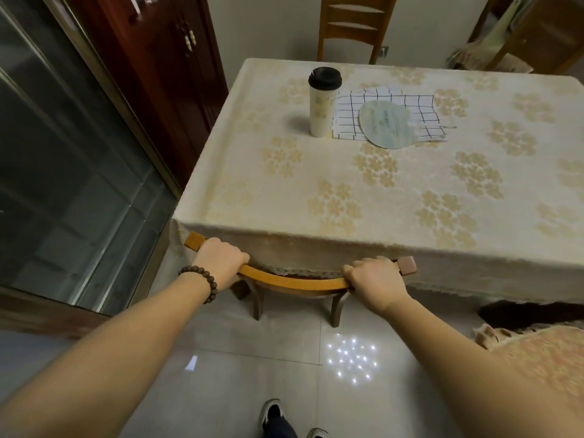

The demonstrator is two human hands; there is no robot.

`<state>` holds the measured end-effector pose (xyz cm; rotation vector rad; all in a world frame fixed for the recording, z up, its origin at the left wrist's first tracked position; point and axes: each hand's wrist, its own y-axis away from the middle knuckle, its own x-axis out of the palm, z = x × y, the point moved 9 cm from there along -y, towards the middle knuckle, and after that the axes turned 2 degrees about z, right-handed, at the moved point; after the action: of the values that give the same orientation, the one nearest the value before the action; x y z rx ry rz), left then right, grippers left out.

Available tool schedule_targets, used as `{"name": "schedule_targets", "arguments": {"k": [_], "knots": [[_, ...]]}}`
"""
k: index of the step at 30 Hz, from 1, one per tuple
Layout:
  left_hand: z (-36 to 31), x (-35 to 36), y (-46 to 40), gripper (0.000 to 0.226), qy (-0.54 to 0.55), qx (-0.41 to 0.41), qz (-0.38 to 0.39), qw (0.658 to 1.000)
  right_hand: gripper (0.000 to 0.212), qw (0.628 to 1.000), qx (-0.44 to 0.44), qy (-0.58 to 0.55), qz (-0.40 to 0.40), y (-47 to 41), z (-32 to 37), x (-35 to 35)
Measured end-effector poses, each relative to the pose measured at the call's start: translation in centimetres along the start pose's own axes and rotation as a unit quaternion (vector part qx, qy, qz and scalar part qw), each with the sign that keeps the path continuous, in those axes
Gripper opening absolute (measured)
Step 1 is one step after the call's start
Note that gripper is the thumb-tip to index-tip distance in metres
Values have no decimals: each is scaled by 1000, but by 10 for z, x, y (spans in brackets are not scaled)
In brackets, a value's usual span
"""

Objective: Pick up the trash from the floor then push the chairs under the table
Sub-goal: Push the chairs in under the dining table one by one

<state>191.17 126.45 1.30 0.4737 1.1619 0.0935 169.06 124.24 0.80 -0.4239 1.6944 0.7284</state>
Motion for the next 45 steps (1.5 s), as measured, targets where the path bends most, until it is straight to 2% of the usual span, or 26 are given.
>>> {"name": "schedule_targets", "arguments": {"k": [3,5,8,9,15,18,21,26,33,37,43,45], "knots": [[5,3,-3,19,22,1,-23,1000,17,998,3,-14,-54,-5,-1,-9],[4,5,-1,37,42,-6,-62,997,18,999,38,-9,-30,-4,-1,-5],[-4,2,10,66,82,-12,-168,982,68,996,88,9,2,-2,11,5],[-10,2,14,68,93,-10,-189,978,73,996,90,7,-2,0,19,6],[-13,-3,20,69,152,-80,-172,970,43,987,144,-25,-68,-1,28,0],[-14,2,23,71,165,-81,-182,966,37,987,129,-23,-98,1,33,-1],[-11,4,25,71,176,-91,-202,959,36,986,111,-23,-119,-2,34,-6],[-6,0,14,67,144,-91,-197,965,33,989,101,-25,-101,-15,29,-10],[10,1,6,69,115,-69,-193,972,32,982,168,-30,-76,-25,36,-6],[20,5,4,71,112,-67,-193,973,33,980,176,-29,-83,-31,43,-5],[21,9,3,87,139,-77,-185,970,34,981,165,-37,-91,-33,43,-9],[19,8,4,93,145,-83,-170,971,41,982,152,-51,-95,-31,43,-12]]}}
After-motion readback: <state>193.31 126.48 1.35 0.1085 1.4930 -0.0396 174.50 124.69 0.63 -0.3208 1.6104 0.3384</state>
